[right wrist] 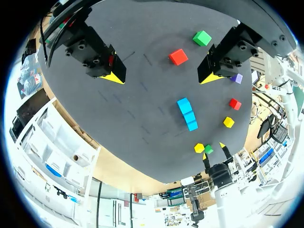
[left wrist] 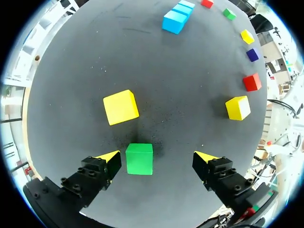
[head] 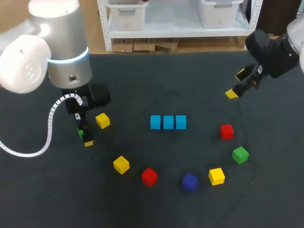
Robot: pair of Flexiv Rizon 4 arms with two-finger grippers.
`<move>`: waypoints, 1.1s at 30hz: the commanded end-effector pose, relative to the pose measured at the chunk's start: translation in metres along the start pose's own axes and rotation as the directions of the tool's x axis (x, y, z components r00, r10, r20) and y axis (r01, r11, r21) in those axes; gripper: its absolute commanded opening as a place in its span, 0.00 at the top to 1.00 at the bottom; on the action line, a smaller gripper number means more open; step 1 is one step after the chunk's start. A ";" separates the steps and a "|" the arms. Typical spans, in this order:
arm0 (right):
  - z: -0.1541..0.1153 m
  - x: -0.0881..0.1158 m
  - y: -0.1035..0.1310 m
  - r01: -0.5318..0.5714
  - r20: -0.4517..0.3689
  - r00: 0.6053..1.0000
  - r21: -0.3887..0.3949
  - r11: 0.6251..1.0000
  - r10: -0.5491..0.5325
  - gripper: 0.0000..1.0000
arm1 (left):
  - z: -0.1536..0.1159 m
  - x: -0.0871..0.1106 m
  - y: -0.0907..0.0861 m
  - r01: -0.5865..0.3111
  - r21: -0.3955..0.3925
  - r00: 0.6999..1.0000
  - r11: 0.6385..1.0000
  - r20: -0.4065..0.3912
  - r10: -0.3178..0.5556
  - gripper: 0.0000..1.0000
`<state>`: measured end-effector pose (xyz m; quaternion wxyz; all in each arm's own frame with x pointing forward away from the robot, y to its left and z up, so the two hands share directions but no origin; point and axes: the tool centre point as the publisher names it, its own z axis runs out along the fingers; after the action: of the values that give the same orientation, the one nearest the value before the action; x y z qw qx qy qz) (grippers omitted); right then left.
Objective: Place the blue cubes, place green cubes on the blue cubes, place the yellow cubes on the green cubes, then place the red cubes on the yellow cubes, and place purple cube on the red cubes.
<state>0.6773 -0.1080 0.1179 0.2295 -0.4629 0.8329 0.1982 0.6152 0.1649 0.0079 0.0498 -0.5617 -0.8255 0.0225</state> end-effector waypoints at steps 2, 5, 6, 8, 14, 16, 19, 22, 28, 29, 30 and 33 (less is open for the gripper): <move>0.000 0.000 -0.001 0.001 0.002 1.000 -0.002 1.000 -0.001 0.00 | 0.004 -0.001 0.004 0.015 -0.001 1.000 1.000 -0.002 -0.015 0.00; 0.000 0.000 -0.001 0.001 0.002 1.000 -0.002 1.000 -0.001 0.00 | 0.006 0.000 0.007 0.036 -0.006 0.999 0.999 -0.009 -0.036 0.35; 0.000 0.000 -0.001 0.001 0.002 1.000 -0.002 1.000 -0.001 0.00 | 0.007 0.000 0.008 0.037 -0.006 0.999 0.999 -0.009 -0.037 0.44; 0.000 0.000 -0.001 0.001 0.002 1.000 -0.002 1.000 -0.001 0.00 | 0.008 0.000 0.008 0.042 -0.009 0.999 0.999 -0.017 -0.043 0.63; 0.000 0.000 -0.001 0.001 0.002 1.000 -0.002 1.000 -0.001 0.00 | 0.011 -0.001 0.011 0.055 -0.022 0.998 0.998 -0.026 -0.055 1.00; 0.000 0.000 -0.001 0.001 0.002 1.000 -0.002 1.000 -0.001 0.00 | 0.011 -0.001 0.011 0.059 -0.030 0.998 0.998 -0.027 -0.060 1.00; 0.000 0.000 -0.001 0.001 0.002 1.000 -0.002 1.000 -0.001 0.00 | 0.011 -0.001 0.012 0.064 -0.039 0.997 0.997 -0.028 -0.065 1.00; 0.000 0.000 -0.001 0.001 0.002 1.000 -0.002 1.000 -0.001 0.00 | 0.009 -0.002 0.010 0.066 -0.051 0.997 0.996 -0.031 -0.068 1.00; 0.000 0.000 -0.001 0.001 0.002 1.000 -0.002 1.000 -0.001 0.00 | -0.014 -0.008 0.001 0.059 -0.063 0.997 0.996 -0.049 -0.062 1.00; 0.000 0.000 -0.001 0.001 0.002 1.000 -0.002 1.000 -0.001 0.00 | -0.024 -0.010 -0.002 0.040 -0.068 0.998 0.997 -0.053 -0.044 1.00; 0.000 0.000 -0.001 0.001 0.002 1.000 -0.002 1.000 -0.001 0.00 | -0.032 -0.013 -0.004 0.024 -0.080 0.998 0.996 -0.054 -0.028 1.00; 0.000 0.000 -0.001 0.001 0.002 1.000 -0.002 1.000 -0.001 0.00 | -0.055 -0.023 -0.008 -0.037 -0.083 0.998 0.996 -0.056 0.033 1.00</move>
<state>0.6773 -0.1080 0.1178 0.2295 -0.4629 0.8329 0.1982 0.6243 0.1478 0.0362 0.0445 -0.5705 -0.8197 -0.0232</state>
